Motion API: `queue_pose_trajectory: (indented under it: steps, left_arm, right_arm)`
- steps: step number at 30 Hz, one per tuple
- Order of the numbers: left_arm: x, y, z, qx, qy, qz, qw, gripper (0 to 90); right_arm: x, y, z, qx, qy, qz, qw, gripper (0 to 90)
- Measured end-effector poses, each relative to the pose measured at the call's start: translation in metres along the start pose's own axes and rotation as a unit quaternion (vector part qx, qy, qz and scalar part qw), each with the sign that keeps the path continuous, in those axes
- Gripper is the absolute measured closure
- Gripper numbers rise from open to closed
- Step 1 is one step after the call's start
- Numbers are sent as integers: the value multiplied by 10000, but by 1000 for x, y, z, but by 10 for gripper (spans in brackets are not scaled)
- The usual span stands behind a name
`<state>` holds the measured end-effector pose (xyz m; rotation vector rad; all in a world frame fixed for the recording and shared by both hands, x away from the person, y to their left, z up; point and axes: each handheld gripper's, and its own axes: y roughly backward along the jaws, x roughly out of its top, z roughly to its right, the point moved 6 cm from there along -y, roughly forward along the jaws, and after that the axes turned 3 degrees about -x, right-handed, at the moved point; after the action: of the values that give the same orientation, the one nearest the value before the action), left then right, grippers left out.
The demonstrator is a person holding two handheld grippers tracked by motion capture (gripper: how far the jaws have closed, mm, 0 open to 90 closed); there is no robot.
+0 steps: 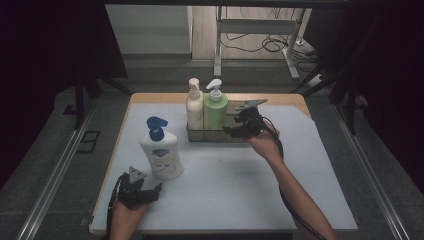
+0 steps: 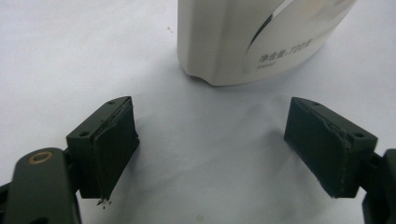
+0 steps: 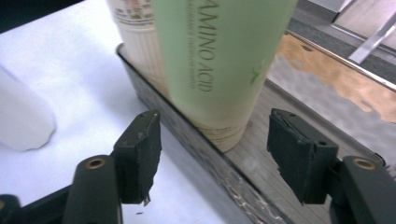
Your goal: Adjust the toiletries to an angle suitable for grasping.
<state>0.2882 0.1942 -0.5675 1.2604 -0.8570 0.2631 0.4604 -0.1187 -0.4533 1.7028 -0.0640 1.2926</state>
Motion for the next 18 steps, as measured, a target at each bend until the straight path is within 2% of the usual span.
queue_pose_trajectory:
  steps: [3,11,18]
  left_arm:
    - [0,0,0,0,2,2,10000,166]
    - [0,0,0,4,-1,1,10000,166]
    - [0,0,0,9,-3,2,10000,166]
  right_arm:
    - [-1,5,-3,-3,120,33,9999,308]
    - [-6,22,-15,191,306,96,9993,201]
    - [-14,34,-21,177,435,79,9989,133]
